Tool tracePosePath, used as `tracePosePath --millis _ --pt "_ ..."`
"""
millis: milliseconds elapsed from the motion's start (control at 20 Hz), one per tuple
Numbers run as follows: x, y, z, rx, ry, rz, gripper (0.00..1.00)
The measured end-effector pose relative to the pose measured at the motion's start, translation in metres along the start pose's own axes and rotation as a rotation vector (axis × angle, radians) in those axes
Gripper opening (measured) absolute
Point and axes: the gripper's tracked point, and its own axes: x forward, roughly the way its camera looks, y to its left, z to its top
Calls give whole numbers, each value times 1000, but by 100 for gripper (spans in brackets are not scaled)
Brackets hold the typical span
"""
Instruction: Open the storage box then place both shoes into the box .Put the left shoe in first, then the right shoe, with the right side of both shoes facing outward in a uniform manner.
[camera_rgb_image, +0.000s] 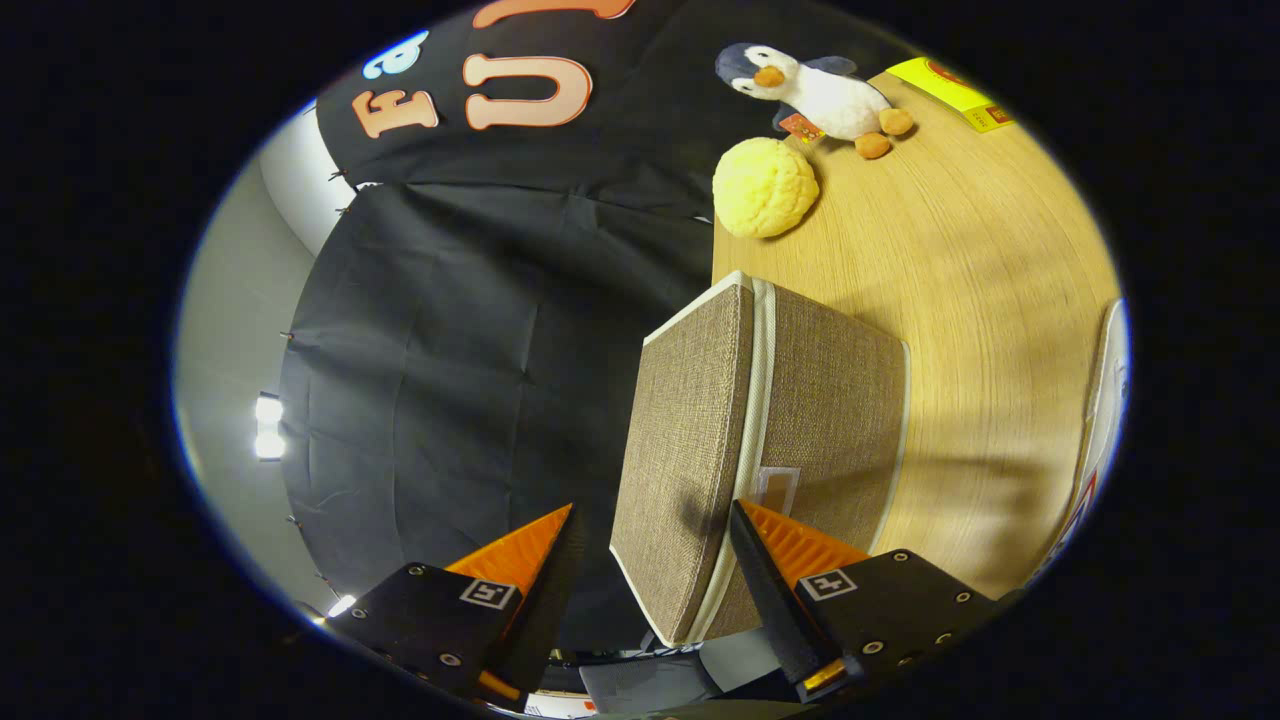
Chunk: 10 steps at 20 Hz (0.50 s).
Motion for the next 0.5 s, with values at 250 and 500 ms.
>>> tracePosePath --millis 250,500 --pt "4 6 2 8 5 4 87" --pt "7 13 6 4 -9 -11 87"
